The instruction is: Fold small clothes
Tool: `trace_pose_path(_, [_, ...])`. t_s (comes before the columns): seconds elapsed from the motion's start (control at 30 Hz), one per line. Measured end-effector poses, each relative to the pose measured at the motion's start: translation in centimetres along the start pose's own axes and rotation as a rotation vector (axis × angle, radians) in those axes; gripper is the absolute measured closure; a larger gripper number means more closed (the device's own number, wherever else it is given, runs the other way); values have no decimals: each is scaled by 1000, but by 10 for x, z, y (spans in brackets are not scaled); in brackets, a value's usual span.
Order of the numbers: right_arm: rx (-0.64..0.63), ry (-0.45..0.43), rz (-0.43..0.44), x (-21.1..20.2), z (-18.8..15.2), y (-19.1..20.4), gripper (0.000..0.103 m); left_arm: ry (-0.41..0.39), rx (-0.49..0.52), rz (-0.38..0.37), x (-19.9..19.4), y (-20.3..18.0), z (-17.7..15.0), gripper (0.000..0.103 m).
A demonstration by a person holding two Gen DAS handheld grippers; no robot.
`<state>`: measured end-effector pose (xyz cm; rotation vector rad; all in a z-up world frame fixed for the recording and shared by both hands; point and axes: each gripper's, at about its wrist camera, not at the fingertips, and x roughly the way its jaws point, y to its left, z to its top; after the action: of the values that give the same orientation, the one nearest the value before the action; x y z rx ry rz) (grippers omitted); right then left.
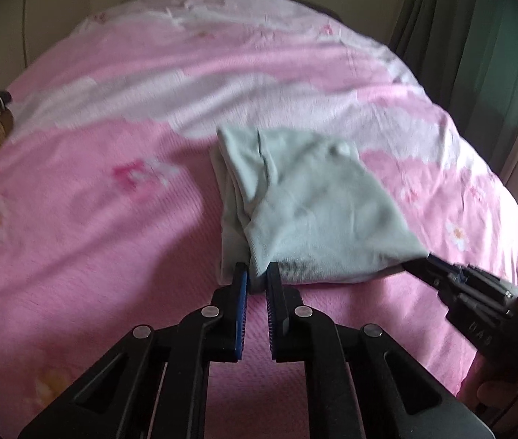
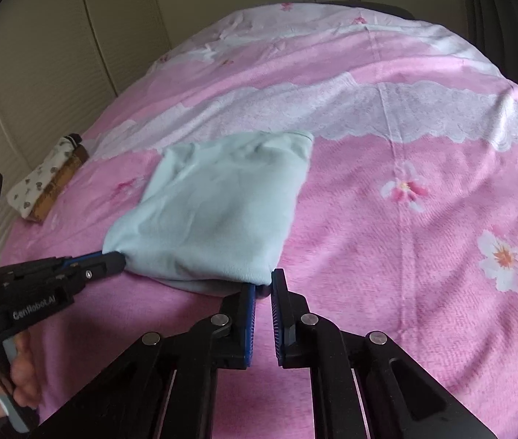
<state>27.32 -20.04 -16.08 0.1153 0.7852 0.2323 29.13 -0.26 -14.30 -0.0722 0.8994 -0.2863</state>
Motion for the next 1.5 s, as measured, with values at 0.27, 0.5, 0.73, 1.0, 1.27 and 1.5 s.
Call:
trace_pose_path(0.27, [13, 80, -48, 17, -14, -3, 95, 68, -6, 28, 24, 17, -10, 92])
trace_pose_path(0.5, [0, 96, -53, 15, -22, -7, 95, 57, 12, 37, 19, 15, -14, 87])
trace_pose_path(0.73, [31, 44, -35, -8, -16, -13, 86, -2, 45, 10, -3, 12, 17, 76])
trace_pose_path(1.0, [77, -56, -70, -26, 4, -14, 72, 41, 40, -65, 49, 19, 88, 76])
trace_pose_path(1.27, [141, -74, -85, -14, 23, -28, 72, 114, 11, -83, 96, 32, 99, 90])
trace_pose_path(1.5, [153, -81, -87, -8, 25, -32, 72, 82, 36, -68, 92, 31, 109, 98])
